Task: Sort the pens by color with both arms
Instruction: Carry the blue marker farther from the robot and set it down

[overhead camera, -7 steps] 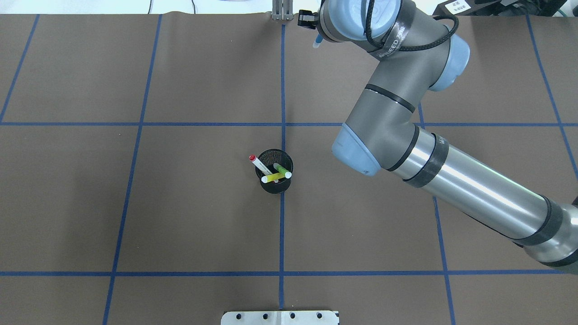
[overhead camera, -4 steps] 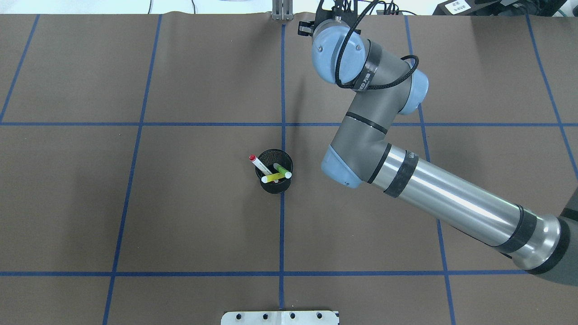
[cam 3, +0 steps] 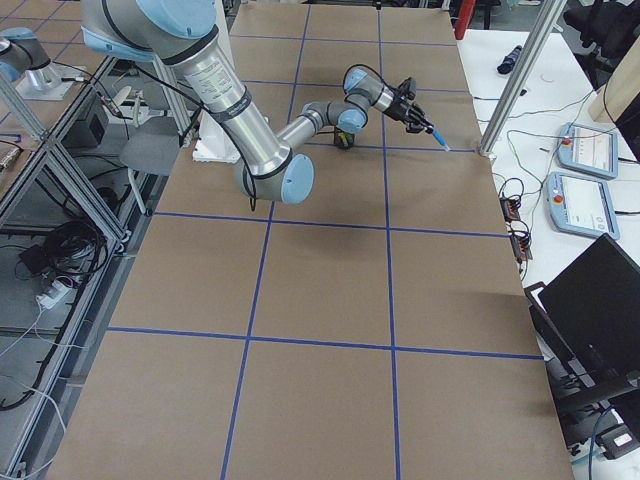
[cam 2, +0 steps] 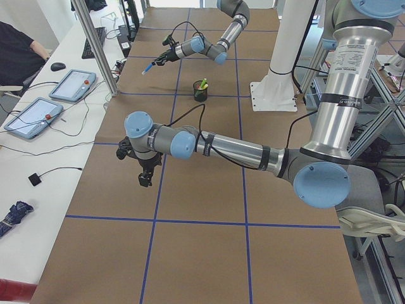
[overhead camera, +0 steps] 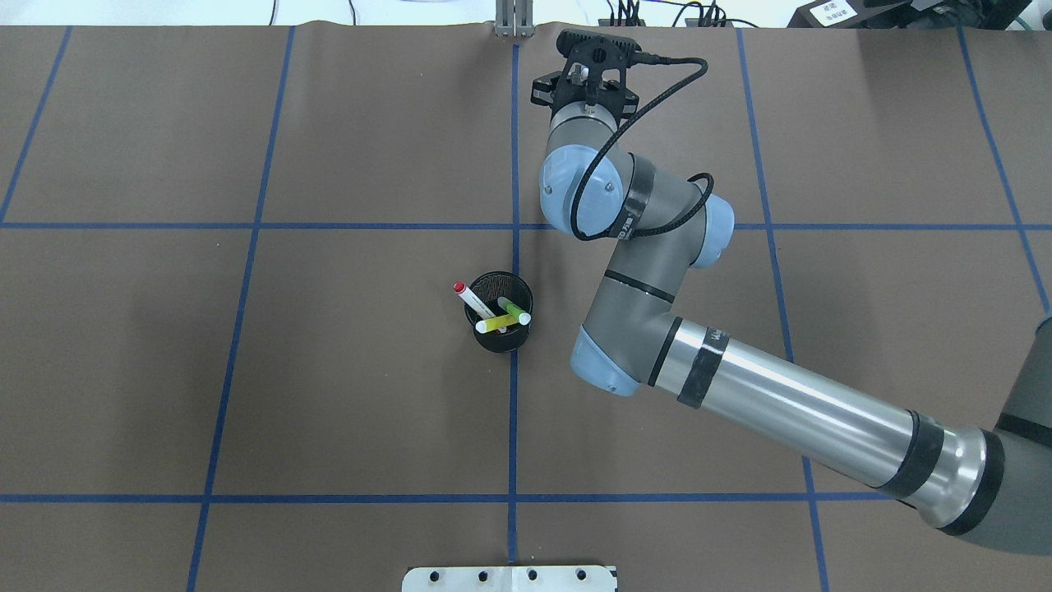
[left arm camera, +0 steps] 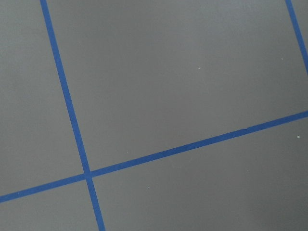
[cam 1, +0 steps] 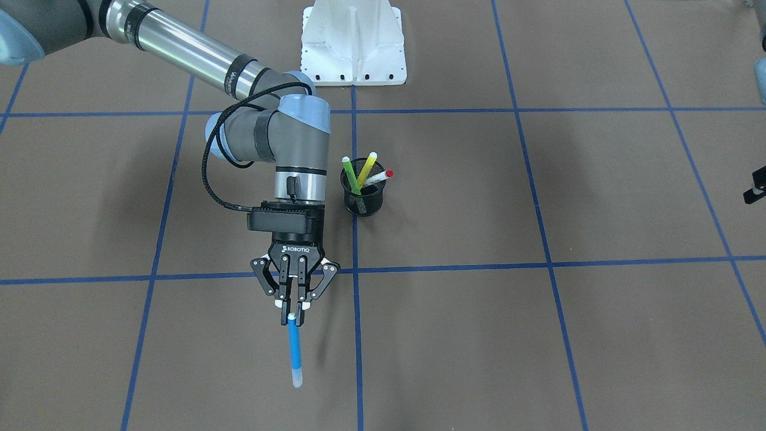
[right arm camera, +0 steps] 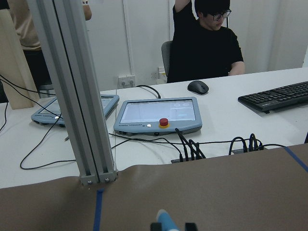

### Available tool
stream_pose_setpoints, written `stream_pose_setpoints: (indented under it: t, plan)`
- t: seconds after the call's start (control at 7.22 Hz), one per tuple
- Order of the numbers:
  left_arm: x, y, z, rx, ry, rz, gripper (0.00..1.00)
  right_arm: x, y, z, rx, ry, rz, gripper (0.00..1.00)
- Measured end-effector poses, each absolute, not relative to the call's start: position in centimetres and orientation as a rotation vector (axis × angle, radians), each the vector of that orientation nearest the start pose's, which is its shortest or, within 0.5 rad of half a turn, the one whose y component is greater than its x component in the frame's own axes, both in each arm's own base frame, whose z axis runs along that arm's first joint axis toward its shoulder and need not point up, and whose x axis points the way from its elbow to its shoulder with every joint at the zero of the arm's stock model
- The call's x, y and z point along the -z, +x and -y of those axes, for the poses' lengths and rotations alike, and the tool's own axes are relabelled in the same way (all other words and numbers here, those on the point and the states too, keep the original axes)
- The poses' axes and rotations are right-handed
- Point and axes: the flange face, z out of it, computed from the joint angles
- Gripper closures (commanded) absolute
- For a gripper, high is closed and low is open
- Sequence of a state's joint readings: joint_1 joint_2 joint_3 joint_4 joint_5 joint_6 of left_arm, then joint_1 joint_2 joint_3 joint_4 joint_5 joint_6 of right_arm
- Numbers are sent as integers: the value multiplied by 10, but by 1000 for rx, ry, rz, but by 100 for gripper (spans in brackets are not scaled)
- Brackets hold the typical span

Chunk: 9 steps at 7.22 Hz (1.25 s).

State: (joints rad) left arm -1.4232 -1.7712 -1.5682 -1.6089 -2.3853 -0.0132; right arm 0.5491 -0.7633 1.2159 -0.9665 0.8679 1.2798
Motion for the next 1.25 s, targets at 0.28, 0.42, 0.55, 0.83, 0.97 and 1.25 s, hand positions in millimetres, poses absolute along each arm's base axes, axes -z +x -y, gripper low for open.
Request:
stream_pose_setpoints:
  t: [0.28, 0.42, 0.55, 0.83, 0.97, 1.25]
  plan:
    - [-550, 28, 590, -219, 145, -828, 0, -257, -570, 568, -602, 1029, 681, 100]
    - [-552, 28, 591, -219, 141, -828, 0, -260, -572, 568, -598, 1032, 677, 100]
    - [-553, 29, 593, -218, 138, -828, 0, -263, -574, 569, -594, 1032, 672, 100]
    - [-549, 30, 597, -219, 142, -829, 0, -268, -577, 569, -589, 1029, 664, 100]
    - [-546, 30, 599, -221, 147, -830, 0, -270, -579, 568, -586, 1028, 661, 100]
    - [-539, 33, 599, -226, 147, -874, 0, -272, -585, 561, -584, 1040, 653, 100]
